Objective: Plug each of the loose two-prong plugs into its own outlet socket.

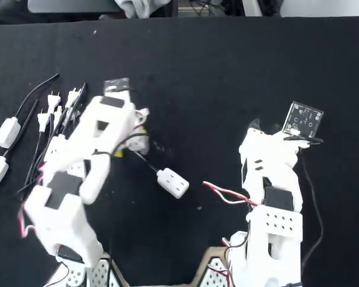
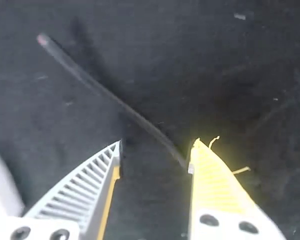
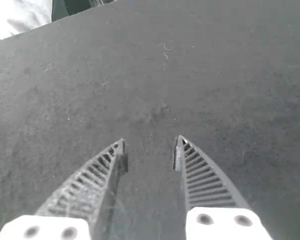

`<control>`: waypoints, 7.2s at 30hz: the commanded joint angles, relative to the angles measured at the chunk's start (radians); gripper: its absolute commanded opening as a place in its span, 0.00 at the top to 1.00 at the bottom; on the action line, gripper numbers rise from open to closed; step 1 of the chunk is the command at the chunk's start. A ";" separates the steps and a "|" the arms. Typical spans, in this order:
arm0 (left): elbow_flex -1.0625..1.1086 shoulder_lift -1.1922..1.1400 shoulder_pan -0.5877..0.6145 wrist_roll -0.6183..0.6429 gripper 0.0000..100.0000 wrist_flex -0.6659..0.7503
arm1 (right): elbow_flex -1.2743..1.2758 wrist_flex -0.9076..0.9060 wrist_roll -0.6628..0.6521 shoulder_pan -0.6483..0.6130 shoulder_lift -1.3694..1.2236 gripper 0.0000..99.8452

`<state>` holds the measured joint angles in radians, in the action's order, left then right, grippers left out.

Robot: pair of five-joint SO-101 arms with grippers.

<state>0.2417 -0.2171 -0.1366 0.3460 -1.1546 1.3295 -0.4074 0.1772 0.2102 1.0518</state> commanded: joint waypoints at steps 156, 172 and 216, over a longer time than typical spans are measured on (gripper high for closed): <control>-1.871 -1.115 0.711 -0.789 0.77 -0.605 | 0.002 -0.075 -0.075 -0.466 0.028 0.85; -1.770 -1.097 0.731 -0.710 0.78 -0.608 | 0.002 -0.075 -0.075 -0.466 0.028 0.85; -1.710 -1.086 0.731 -0.632 0.79 -0.611 | 0.002 -0.075 -0.075 -0.466 0.028 0.85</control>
<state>-1.4998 -1.3142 0.5677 -0.2708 -1.7469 1.3433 -0.4826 0.1097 -0.2440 1.0518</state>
